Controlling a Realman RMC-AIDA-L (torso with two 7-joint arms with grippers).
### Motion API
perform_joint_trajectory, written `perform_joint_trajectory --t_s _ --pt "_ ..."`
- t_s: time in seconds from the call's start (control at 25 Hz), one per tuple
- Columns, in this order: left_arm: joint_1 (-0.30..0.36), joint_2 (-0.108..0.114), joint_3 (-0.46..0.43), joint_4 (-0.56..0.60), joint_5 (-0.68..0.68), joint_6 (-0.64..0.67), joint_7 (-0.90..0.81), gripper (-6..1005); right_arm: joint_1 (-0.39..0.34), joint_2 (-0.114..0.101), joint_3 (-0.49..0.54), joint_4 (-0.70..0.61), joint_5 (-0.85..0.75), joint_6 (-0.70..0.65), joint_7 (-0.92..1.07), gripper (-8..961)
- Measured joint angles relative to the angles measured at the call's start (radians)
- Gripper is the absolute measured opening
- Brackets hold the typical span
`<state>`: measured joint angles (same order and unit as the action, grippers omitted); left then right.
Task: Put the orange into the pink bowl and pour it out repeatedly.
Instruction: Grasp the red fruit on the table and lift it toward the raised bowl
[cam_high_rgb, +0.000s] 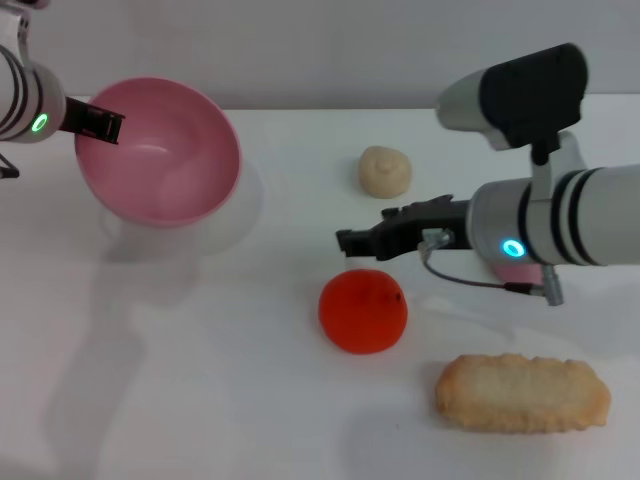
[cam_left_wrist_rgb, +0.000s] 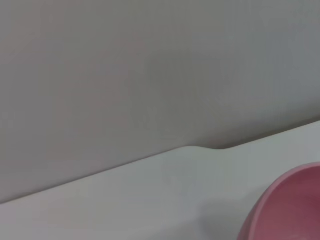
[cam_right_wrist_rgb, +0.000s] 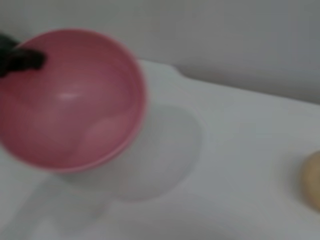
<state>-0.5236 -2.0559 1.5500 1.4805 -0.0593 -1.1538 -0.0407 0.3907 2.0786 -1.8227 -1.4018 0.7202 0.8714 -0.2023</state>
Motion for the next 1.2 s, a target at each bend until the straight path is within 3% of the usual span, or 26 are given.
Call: perform_joint_trajectory --t_s 0.12,0.72,1.0,1.2 --pt "-0.021 0.000 -0.009 -0.019 0.000 0.006 0.005 46 0.022 0.000 -0.020 0.033 0.028 -0.007 0.003 690" --pt "-0.066 0.000 -0.015 -0.058 -0.002 0.023 0.016 46 0.075 0.002 -0.071 0.185 0.104 -0.039 0.006 623" --pt "-0.067 0.000 -0.015 -0.059 -0.002 0.025 0.016 46 0.163 0.002 -0.087 0.331 0.172 -0.060 -0.004 591" --pt "-0.067 -0.001 -0.015 -0.059 -0.002 0.025 0.020 46 0.159 0.001 -0.096 0.313 0.173 -0.060 -0.047 568"
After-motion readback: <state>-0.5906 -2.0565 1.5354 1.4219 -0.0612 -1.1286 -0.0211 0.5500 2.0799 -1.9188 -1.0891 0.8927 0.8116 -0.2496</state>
